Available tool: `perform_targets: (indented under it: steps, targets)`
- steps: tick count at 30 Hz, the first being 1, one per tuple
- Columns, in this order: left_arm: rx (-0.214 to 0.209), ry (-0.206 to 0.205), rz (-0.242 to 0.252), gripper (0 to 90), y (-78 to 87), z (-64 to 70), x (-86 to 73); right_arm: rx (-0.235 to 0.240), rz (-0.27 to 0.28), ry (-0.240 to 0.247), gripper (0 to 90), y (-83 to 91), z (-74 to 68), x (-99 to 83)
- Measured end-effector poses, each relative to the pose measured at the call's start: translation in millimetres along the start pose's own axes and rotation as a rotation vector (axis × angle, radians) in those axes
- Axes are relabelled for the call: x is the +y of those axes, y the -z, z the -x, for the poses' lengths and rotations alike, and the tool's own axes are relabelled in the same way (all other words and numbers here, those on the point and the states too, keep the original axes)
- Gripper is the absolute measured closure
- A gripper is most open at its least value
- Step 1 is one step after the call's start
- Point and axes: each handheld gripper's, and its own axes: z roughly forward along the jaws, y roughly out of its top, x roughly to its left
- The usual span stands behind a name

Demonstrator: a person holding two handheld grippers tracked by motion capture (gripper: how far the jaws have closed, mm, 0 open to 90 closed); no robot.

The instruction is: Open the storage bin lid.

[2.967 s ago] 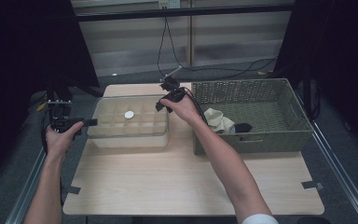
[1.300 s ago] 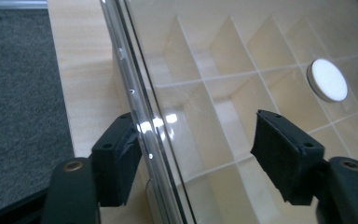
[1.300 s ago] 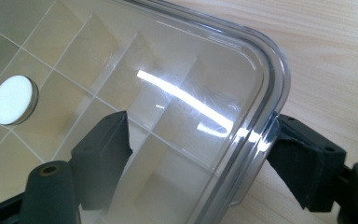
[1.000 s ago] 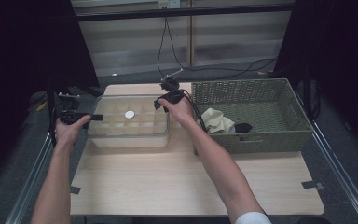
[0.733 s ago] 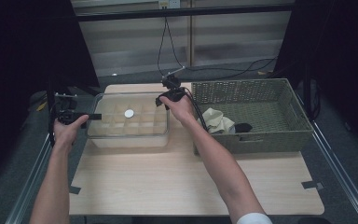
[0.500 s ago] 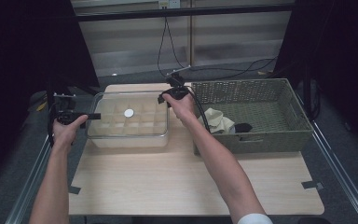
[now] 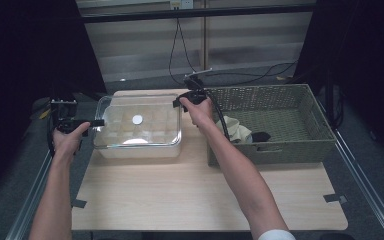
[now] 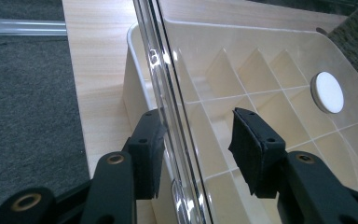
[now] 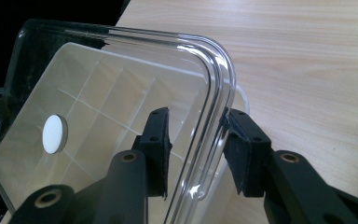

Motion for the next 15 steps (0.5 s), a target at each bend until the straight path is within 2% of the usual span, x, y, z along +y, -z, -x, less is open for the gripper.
perform_targets:
  steps: [5, 11, 12, 15]
  targets:
    - [-0.004, -0.004, 0.021, 57.0, 5.9, 1.2, 0.9, 0.015, 0.019, 0.015, 64.1, 5.7, -0.9, 1.2]
    - [-0.001, -0.030, 0.037, 61.2, 14.6, 4.2, 2.4, 0.042, 0.043, 0.020, 67.3, 17.2, -4.7, 2.1]
    - [-0.002, -0.018, 0.045, 61.8, 15.6, 4.7, 2.1, 0.041, 0.045, 0.019, 67.6, 18.5, -5.5, 2.1]
    - [-0.006, -0.019, 0.054, 64.0, 18.7, 4.6, 2.1, 0.048, 0.051, 0.021, 68.9, 24.0, -8.3, 2.9]
